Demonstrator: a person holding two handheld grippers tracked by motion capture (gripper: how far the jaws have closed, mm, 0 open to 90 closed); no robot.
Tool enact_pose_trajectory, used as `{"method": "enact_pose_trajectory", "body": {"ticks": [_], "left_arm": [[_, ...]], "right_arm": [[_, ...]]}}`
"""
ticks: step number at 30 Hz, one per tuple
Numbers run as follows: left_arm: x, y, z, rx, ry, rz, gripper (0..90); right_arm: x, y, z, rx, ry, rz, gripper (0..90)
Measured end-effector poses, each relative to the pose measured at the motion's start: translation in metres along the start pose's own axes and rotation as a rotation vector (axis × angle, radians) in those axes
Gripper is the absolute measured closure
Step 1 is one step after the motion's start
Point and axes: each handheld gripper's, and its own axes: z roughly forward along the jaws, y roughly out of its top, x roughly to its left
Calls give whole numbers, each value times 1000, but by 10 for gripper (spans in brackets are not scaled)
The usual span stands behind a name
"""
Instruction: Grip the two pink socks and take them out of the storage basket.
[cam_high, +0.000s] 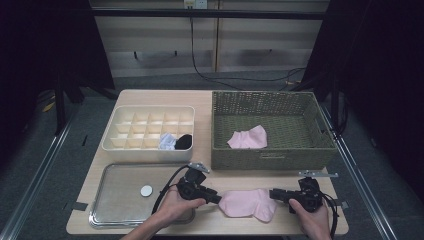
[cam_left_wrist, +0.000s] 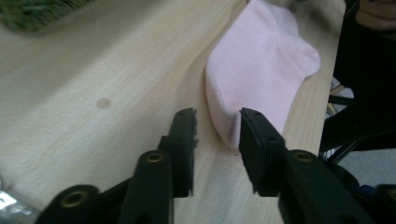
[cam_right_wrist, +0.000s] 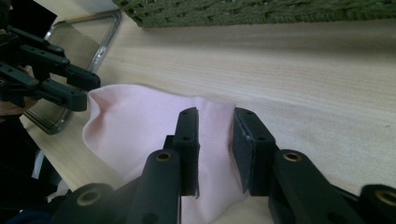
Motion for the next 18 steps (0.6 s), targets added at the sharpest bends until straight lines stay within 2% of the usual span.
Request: {"method": "enact_pose_trajectory", "body": {"ticks": [4,5,9,12,18], "left_arm": [[0,-5,-13,-12,16,-8,484],[0,-7,-16,-13,13,-10,478],[-2,-15,-31,-26,43,-10,439],[-1,-23,-44,-33,86,-3,423],[13,-41,-70,-72,138,-26,408]], "right_arm": [[3,3,-1,-9,11,-4,680],[3,4,-2,-11,13,-7,676],[6,7,-2,-14,26,-12,658],[9,8,-2,-26,34,-14,623],[15,14,-1,-17,25,-31,598]]}}
